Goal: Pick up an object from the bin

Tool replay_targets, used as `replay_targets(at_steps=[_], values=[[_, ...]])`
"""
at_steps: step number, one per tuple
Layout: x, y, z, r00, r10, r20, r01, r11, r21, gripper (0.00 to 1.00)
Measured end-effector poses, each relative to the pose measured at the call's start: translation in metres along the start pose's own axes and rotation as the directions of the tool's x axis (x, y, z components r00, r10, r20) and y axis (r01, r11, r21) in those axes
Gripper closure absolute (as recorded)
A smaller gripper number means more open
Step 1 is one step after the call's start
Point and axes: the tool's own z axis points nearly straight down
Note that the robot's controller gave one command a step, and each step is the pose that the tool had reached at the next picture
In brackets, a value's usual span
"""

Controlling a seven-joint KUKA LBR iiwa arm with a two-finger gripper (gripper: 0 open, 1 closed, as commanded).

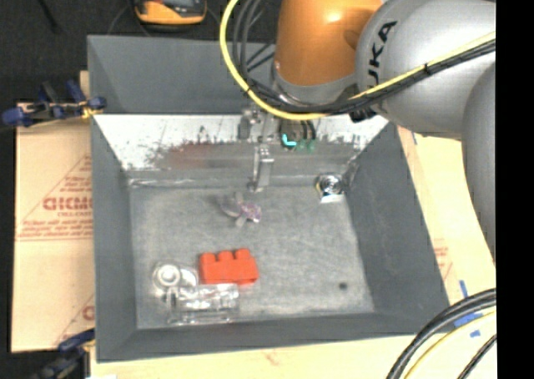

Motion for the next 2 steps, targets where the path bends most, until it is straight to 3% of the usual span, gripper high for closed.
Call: replay_targets(at_steps=[1,2], values=[[0.0310,-0.0258,0.1754,0.981,-0.195,0.000,0.195,0.981,0.002,0.00],[0.0286,-0.0245,0.1706,0.981,-0.192,0.008,0.192,0.981,0.000,1.00]])
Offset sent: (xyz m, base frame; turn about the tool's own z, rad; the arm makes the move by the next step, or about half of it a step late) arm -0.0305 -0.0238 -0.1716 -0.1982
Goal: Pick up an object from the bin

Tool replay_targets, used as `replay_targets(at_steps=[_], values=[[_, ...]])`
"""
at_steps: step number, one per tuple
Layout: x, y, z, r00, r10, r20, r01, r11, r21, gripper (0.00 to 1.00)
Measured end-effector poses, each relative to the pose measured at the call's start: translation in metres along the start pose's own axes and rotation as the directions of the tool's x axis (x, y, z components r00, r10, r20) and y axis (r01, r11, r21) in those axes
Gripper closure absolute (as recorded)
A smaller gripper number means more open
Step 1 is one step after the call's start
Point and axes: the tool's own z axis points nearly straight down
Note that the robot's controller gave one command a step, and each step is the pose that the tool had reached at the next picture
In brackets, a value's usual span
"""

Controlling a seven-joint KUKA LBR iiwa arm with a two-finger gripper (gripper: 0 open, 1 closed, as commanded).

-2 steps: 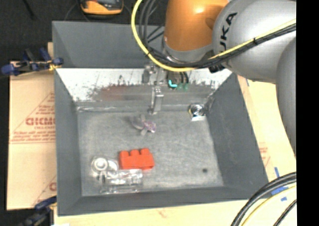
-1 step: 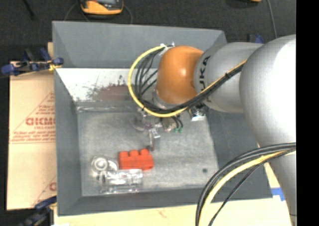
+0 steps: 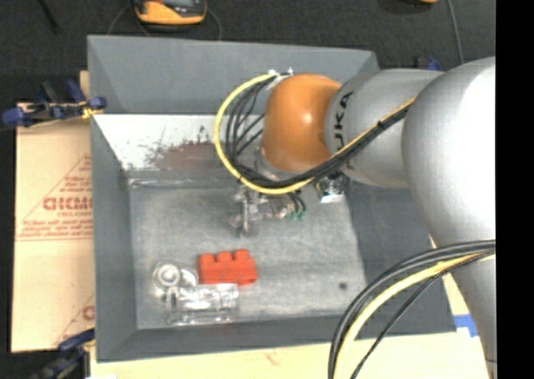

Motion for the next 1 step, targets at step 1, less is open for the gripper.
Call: replay_targets(at_steps=[1], values=[[0.0019,0.0155,-0.0951,1.000,0.000,0.008,0.000,1.000,0.001,1.00]])
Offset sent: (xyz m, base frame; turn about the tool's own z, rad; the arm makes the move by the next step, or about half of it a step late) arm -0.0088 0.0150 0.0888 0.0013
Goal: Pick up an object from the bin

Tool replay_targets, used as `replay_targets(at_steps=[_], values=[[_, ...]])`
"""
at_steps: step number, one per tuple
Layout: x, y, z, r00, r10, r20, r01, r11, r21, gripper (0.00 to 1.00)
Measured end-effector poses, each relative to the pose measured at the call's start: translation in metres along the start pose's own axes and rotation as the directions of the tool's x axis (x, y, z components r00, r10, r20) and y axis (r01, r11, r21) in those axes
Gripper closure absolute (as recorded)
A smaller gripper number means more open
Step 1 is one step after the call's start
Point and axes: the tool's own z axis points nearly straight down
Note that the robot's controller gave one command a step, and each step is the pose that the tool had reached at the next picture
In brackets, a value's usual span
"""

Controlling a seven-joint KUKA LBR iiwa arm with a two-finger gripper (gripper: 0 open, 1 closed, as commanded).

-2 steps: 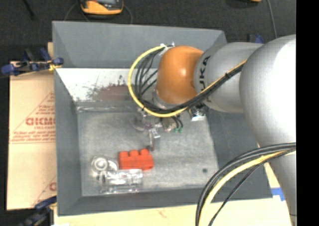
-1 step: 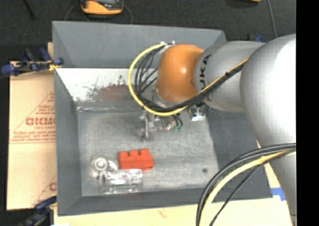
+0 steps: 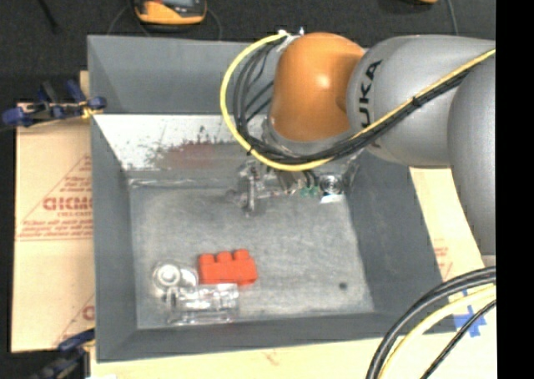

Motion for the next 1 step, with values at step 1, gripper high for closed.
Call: replay_targets(at_steps=[1], values=[[-0.0089,0.0001,-0.0461,1.000,0.002,-0.003,-0.002,1.000,0.001,1.00]])
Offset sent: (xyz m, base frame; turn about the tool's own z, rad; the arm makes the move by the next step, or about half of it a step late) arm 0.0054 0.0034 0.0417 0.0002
